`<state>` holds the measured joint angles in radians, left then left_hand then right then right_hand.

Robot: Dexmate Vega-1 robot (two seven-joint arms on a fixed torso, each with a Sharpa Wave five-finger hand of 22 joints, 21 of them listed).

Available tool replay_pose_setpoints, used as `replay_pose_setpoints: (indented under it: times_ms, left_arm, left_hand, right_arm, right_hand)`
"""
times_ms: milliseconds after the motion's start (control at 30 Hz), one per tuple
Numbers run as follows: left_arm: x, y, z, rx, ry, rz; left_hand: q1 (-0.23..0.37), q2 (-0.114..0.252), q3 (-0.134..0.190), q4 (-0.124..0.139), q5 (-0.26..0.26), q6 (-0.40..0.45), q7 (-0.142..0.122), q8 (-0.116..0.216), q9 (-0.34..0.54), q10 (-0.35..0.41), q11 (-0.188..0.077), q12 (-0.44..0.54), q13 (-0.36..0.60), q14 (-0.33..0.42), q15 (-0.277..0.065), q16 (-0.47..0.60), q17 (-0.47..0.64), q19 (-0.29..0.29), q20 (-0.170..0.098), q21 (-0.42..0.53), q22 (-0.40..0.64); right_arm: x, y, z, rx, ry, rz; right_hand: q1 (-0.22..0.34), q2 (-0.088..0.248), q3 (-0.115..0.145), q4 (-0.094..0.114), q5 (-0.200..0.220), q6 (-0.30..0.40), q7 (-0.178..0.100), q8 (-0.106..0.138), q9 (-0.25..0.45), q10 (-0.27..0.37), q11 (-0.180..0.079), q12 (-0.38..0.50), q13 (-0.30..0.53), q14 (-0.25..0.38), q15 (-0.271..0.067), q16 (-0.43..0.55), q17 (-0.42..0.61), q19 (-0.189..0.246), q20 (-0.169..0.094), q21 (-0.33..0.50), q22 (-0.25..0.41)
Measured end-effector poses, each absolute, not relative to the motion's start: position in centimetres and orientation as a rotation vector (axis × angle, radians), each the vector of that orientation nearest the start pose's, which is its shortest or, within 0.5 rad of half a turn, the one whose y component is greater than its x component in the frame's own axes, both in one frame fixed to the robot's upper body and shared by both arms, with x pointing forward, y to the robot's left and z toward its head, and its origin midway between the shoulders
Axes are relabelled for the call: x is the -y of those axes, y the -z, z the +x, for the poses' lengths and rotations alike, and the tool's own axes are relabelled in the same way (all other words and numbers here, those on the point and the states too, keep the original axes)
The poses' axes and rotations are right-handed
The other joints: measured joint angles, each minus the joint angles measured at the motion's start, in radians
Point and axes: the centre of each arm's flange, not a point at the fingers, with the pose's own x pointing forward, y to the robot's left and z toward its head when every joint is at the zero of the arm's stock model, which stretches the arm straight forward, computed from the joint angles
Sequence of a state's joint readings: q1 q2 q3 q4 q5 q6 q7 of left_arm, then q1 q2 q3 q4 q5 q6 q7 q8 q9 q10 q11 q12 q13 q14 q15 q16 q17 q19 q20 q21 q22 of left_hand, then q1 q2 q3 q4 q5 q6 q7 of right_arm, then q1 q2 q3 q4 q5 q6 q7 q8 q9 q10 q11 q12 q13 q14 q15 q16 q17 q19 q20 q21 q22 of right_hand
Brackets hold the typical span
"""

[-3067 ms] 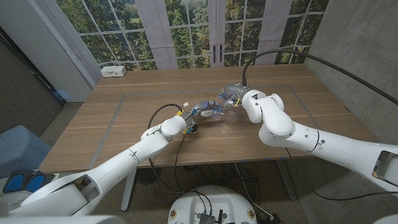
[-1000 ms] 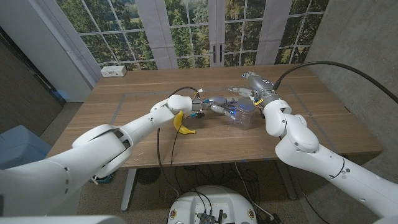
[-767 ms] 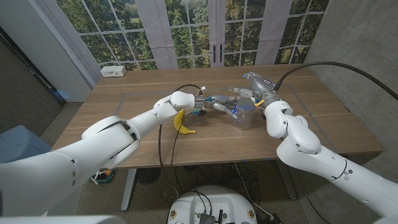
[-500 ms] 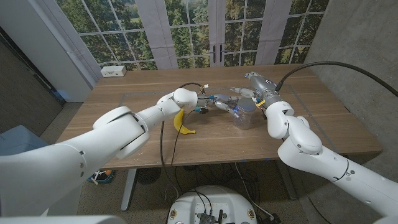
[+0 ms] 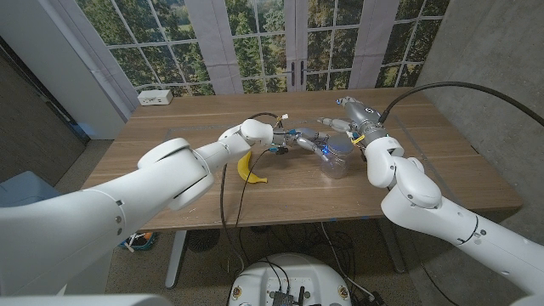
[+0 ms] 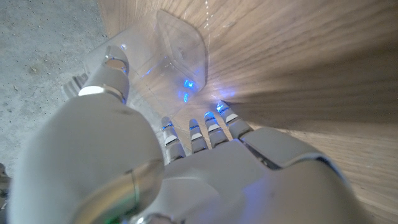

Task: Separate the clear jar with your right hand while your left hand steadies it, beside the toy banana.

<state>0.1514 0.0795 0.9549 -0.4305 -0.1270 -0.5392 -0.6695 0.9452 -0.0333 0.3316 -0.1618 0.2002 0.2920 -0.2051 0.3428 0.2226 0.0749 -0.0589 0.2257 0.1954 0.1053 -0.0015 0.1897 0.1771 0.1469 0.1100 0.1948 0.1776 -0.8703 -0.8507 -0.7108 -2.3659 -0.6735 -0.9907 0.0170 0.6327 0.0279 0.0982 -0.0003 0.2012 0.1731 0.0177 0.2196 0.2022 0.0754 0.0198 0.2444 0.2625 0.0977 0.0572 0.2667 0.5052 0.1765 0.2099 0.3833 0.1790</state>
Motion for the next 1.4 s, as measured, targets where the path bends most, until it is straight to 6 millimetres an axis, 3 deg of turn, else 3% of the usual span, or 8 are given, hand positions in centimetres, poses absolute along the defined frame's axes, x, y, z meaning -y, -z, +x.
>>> replay_pose_setpoints:
  times_ms: [400, 667, 1000, 1200, 1400]
  left_arm:
    - [-3.5, 0.0, 69.1, 0.474, 1.007, 0.953]
    - [-4.2, 0.4, 69.3, 0.453, 0.973, 0.966]
    - [-4.7, 0.3, 69.4, 0.447, 0.946, 0.982]
    - [-4.8, 0.2, 69.5, 0.444, 0.936, 0.989]
    - [-4.9, 0.2, 69.5, 0.439, 0.93, 0.996]
  left_hand:
    - [0.006, 0.007, 0.004, -0.004, 0.005, 0.0, 0.0, 0.0, 0.0, 0.018, -0.004, 0.0, 0.0, 0.012, -0.007, 0.0, 0.0, 0.005, 0.009, 0.008, 0.004]
    - [0.006, 0.007, 0.004, -0.004, 0.005, 0.0, 0.0, 0.0, 0.0, 0.021, 0.0, 0.0, 0.0, 0.015, -0.004, 0.0, 0.0, 0.007, 0.01, 0.009, 0.004]
    - [-0.004, 0.017, 0.003, -0.002, 0.003, 0.0, 0.0, 0.0, 0.0, 0.021, 0.0, 0.0, 0.0, 0.015, -0.004, 0.0, 0.0, 0.011, 0.013, 0.009, 0.004]
    - [-0.004, 0.017, 0.002, -0.002, 0.0, 0.0, 0.0, 0.0, 0.0, 0.021, 0.0, -0.001, 0.0, 0.015, -0.004, 0.0, 0.0, 0.011, 0.013, 0.009, 0.004]
    - [-0.013, 0.026, 0.001, -0.001, -0.003, 0.0, 0.0, 0.0, 0.0, 0.021, 0.0, -0.001, 0.0, 0.015, -0.004, 0.0, 0.0, 0.013, 0.011, 0.009, 0.004]
  right_arm:
    - [19.2, -4.3, 47.7, 0.35, 0.286, -1.364]
    - [19.3, -4.6, 47.4, 0.253, 0.253, -1.419]
    - [18.9, -4.9, 47.2, 0.158, 0.21, -1.491]
    - [18.4, -5.1, 47.2, 0.111, 0.199, -1.54]
    - [17.4, -5.3, 47.4, 0.076, 0.17, -1.588]
  right_hand:
    - [-0.046, -0.012, -0.01, 0.002, 0.0, 0.0, 0.0, -0.001, 0.0, 0.043, 0.007, 0.015, 0.01, 0.051, -0.016, 0.023, 0.0, 0.058, -0.001, 0.005, 0.005]
    - [-0.063, -0.019, -0.02, 0.0, 0.0, 0.013, 0.013, -0.001, 0.0, 0.05, 0.007, 0.015, 0.013, 0.062, -0.027, 0.027, 0.003, 0.069, 0.002, 0.005, 0.005]
    - [-0.063, -0.019, -0.028, -0.008, 0.008, -0.001, 0.026, -0.001, 0.005, 0.084, 0.027, 0.023, 0.031, 0.144, -0.041, 0.074, 0.02, 0.158, -0.008, 0.024, 0.005]
    - [-0.063, -0.018, -0.033, -0.024, 0.008, -0.04, -0.007, -0.015, 0.005, 0.067, 0.044, 0.023, 0.04, 0.138, -0.024, 0.078, 0.031, 0.179, -0.001, 0.031, 0.01]
    - [-0.063, -0.019, -0.033, -0.033, 0.017, -0.065, 0.0, -0.02, 0.005, 0.041, 0.062, 0.014, 0.047, 0.109, -0.004, 0.073, 0.035, 0.179, -0.001, 0.031, 0.01]
